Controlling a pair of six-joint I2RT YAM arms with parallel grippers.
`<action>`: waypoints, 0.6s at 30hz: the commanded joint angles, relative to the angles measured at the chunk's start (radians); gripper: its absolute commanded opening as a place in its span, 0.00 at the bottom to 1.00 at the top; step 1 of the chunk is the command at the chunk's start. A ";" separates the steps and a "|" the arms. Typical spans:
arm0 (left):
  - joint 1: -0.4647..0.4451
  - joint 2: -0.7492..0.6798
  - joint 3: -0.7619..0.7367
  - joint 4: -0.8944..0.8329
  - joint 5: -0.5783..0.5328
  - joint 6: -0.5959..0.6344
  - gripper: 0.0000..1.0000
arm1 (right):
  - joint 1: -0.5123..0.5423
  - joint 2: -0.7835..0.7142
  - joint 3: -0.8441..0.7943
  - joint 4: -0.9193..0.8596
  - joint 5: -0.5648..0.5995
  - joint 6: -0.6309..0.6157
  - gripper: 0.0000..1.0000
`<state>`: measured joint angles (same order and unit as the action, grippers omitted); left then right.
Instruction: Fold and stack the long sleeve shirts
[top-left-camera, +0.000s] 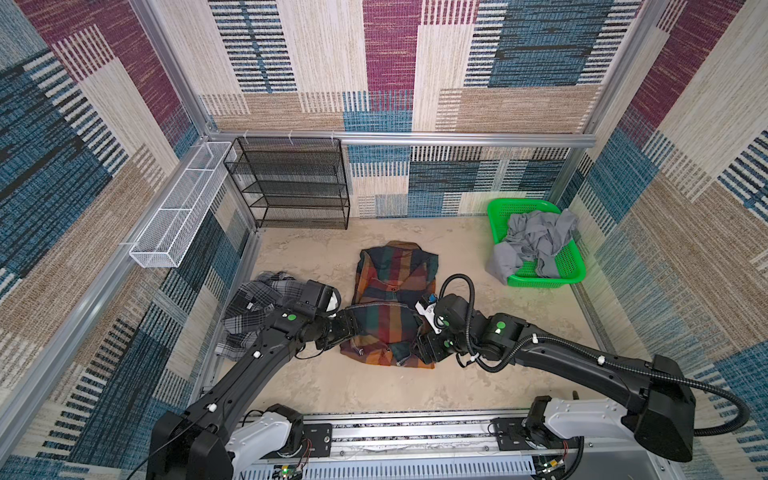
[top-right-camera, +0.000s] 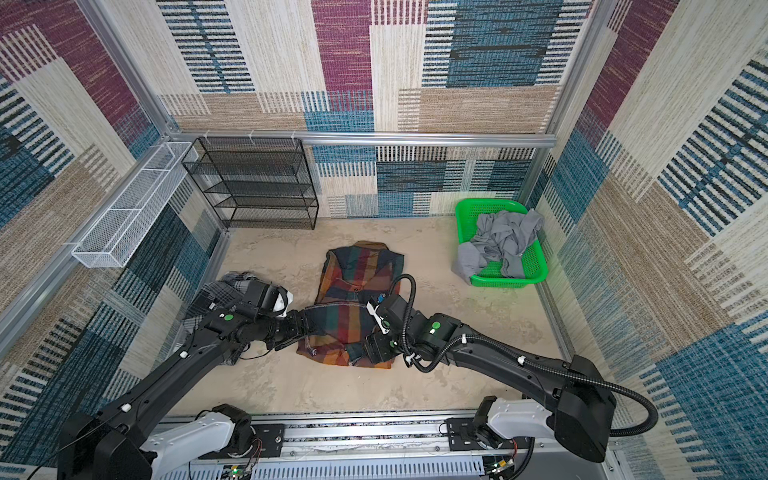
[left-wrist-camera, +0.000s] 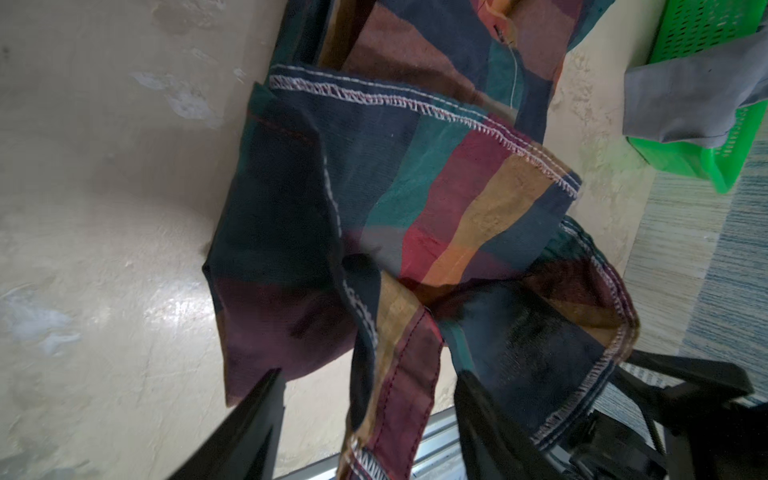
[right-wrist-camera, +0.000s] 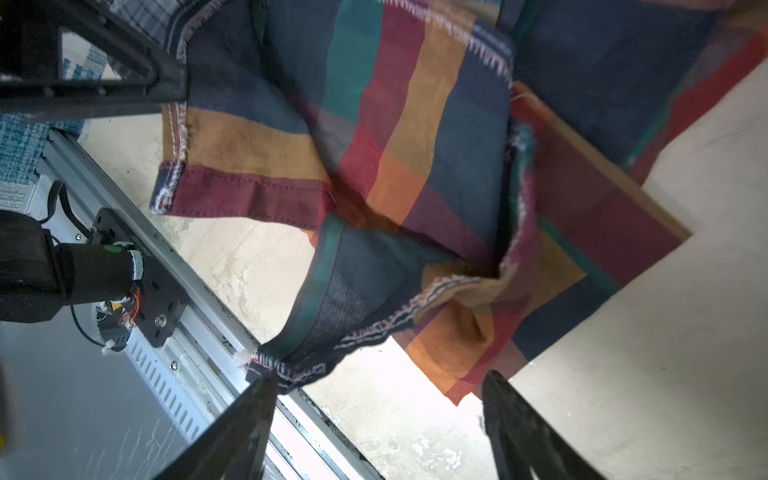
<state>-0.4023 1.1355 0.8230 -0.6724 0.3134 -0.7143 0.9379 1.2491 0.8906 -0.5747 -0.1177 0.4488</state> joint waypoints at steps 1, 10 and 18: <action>-0.031 0.043 0.032 0.053 -0.027 -0.018 0.65 | 0.002 0.021 0.008 0.088 -0.010 0.043 0.75; -0.060 0.199 0.154 0.052 -0.046 0.035 0.31 | -0.021 0.138 0.084 0.137 0.038 0.021 0.23; -0.060 0.316 0.358 -0.020 -0.093 0.094 0.05 | -0.107 0.188 0.154 0.120 0.064 0.016 0.00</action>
<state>-0.4629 1.4239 1.1194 -0.6609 0.2600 -0.6689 0.8494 1.4193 1.0229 -0.4732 -0.0830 0.4713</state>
